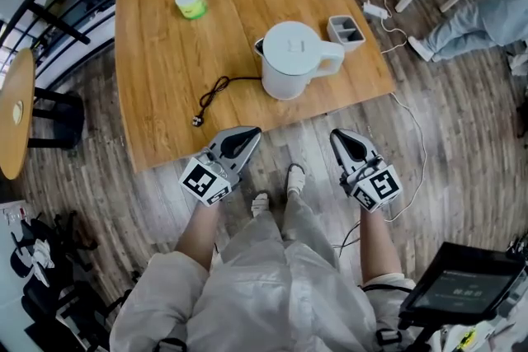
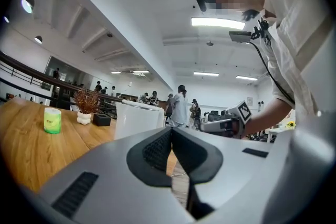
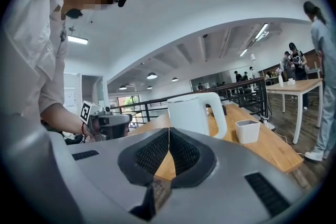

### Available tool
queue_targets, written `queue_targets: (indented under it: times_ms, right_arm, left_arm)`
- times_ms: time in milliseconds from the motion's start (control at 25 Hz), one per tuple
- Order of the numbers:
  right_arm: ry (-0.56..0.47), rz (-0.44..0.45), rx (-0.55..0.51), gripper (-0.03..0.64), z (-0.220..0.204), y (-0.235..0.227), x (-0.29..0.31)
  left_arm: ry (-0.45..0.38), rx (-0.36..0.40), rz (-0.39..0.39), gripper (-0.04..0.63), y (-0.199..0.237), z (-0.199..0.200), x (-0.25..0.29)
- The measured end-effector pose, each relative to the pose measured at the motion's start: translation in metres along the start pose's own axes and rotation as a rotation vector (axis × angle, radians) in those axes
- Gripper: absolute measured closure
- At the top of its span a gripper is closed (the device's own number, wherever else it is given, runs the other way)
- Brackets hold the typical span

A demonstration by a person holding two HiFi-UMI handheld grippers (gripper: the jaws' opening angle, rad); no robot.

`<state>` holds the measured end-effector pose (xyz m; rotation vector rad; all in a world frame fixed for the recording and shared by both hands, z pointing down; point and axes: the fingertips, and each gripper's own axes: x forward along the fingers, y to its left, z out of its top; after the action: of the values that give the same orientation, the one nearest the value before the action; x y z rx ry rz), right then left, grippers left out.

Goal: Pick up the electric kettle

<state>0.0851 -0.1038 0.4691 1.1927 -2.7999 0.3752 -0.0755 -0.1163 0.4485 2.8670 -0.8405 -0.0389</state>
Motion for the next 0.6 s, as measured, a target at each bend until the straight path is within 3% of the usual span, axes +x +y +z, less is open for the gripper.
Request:
queue_targets:
  times_ms: [600]
  right_arm:
    - [0.02, 0.008, 0.028, 0.604, -0.021, -0.052, 0.034]
  left_arm:
    - [0.026, -0.013, 0.029, 0.588, 0.04, -0.028, 0.035]
